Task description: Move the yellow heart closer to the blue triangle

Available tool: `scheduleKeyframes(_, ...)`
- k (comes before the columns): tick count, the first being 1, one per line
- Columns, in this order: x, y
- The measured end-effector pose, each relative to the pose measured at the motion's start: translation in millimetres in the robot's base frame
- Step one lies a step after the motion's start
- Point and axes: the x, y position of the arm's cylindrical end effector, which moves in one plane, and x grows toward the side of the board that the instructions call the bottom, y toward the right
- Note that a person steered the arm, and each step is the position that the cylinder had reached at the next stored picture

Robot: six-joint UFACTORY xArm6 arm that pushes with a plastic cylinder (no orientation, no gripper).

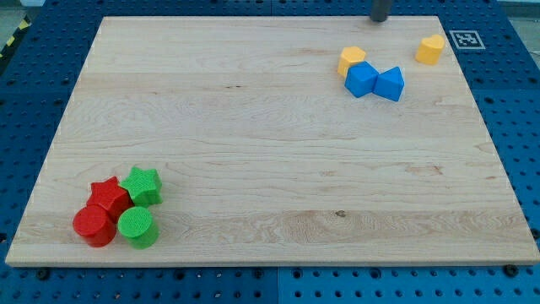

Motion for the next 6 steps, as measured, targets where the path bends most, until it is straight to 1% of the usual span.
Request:
scheduleKeyframes(1,11.0,84.8)
scheduleKeyframes(2,48.1,101.3)
scheduleKeyframes(3,76.8,70.5)
scheduleKeyframes(4,97.0,23.1)
scheduleKeyframes(5,98.9,14.5)
scheduleKeyframes(6,88.9,15.2)
